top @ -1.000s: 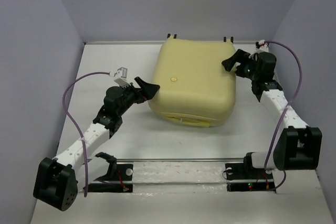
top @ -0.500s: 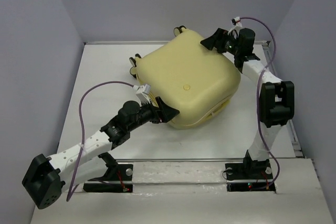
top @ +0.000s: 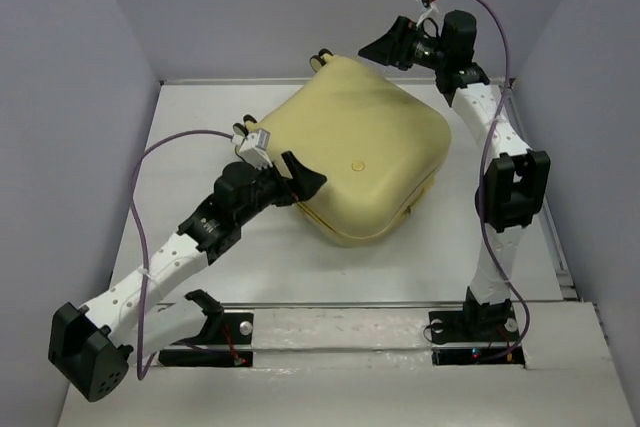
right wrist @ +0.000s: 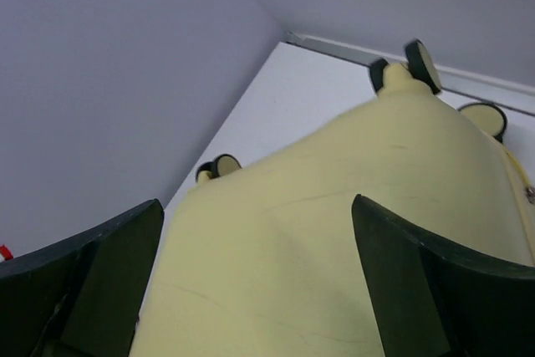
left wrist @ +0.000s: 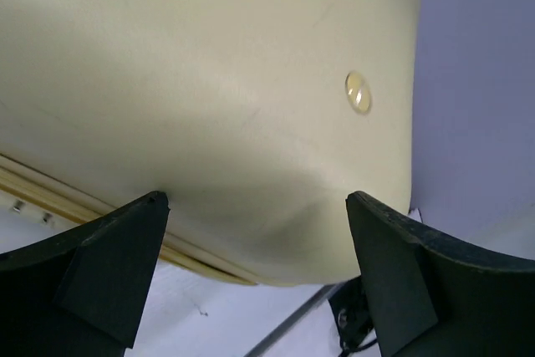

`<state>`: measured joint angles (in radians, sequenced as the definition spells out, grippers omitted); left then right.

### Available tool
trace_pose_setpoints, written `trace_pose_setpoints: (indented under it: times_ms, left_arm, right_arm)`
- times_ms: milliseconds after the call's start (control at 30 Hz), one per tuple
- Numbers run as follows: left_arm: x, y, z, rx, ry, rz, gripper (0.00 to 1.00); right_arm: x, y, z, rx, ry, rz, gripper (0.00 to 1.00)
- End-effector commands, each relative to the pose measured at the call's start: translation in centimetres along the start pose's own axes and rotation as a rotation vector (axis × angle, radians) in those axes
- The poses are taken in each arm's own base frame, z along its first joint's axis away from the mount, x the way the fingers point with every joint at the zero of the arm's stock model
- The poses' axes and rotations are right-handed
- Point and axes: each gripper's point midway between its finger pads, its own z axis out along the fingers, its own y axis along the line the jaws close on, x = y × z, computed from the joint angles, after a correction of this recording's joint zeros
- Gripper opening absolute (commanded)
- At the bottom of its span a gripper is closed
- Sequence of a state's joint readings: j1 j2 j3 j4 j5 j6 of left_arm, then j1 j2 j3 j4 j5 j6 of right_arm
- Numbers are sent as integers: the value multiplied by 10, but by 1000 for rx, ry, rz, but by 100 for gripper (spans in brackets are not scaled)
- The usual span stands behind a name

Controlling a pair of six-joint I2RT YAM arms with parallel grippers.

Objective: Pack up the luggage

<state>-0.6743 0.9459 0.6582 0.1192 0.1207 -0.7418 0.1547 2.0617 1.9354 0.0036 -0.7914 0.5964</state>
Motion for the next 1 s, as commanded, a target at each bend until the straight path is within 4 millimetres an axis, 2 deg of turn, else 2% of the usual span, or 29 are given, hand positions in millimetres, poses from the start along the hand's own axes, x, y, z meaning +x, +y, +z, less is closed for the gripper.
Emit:
trace_pose_setpoints:
  times_ms: [0, 33, 100, 167, 200, 233, 267, 300, 333, 367, 400, 433, 467, 533, 567, 600, 633, 700, 867, 967]
  left_arm:
    - [-115, -53, -38, 56, -358, 97, 99]
    - [-127, -51, -45, 28, -404, 101, 99]
    - [-152, -47, -62, -15, -482, 112, 99]
    - [-163, -37, -69, -54, -516, 110, 99]
    - [-171, -22, -70, -98, -537, 100, 99]
    - [-168, -8, -61, -127, -518, 87, 99]
    - [-169, 2, -56, -140, -516, 57, 99]
    - [-172, 21, -48, -158, -498, 29, 99]
    - [-172, 27, -44, -149, -489, 8, 99]
    - [-175, 37, -39, -153, -488, -19, 99]
    - [-181, 43, -36, -138, -506, -59, 99]
    - [-182, 46, -32, -115, -485, -75, 99]
    - [-194, 66, -28, -146, -499, -105, 99]
    - [-200, 85, -16, -156, -476, -156, 99]
    - [-211, 94, -17, -174, -493, -167, 99]
    - [-214, 98, -14, -180, -486, -176, 99]
    - [-212, 109, -5, -193, -465, -193, 99]
    - [-217, 117, 1, -218, -456, -206, 99]
    - [-215, 147, 23, -276, -424, -247, 99]
    - [-219, 150, 39, -250, -397, -268, 99]
  right_arm:
    - [-70, 119, -51, -157, -89, -177, 100]
    - [-77, 141, -66, -168, -113, -224, 100]
    - [-75, 161, -88, -152, -145, -323, 100]
    - [-63, 168, -103, -137, -144, -346, 100]
    - [-56, 170, -111, -122, -153, -356, 92]
    - [-30, 170, -128, -104, -143, -348, 83]
    - [-15, 169, -136, -93, -145, -341, 73]
    - [-10, 172, -145, -93, -191, -374, 27]
    - [6, 171, -151, -80, -194, -365, 8]
    - [43, 144, -154, -29, -152, -302, 7]
    - [51, 167, -172, -54, -192, -341, 7]
    - [67, 169, -177, -58, -186, -332, 7]
    - [98, 173, -186, -75, -165, -317, 7]
    - [123, 173, -195, -72, -156, -299, 16]
    - [134, 174, -199, -75, -148, -293, 21]
    - [143, 170, -203, -64, -144, -280, 26]
    - [157, 166, -211, -53, -143, -269, 36]
    - [175, 160, -216, -47, -107, -247, 46]
    - [190, 162, -223, -69, -79, -250, 50]
    - [200, 160, -224, -79, -60, -243, 50]
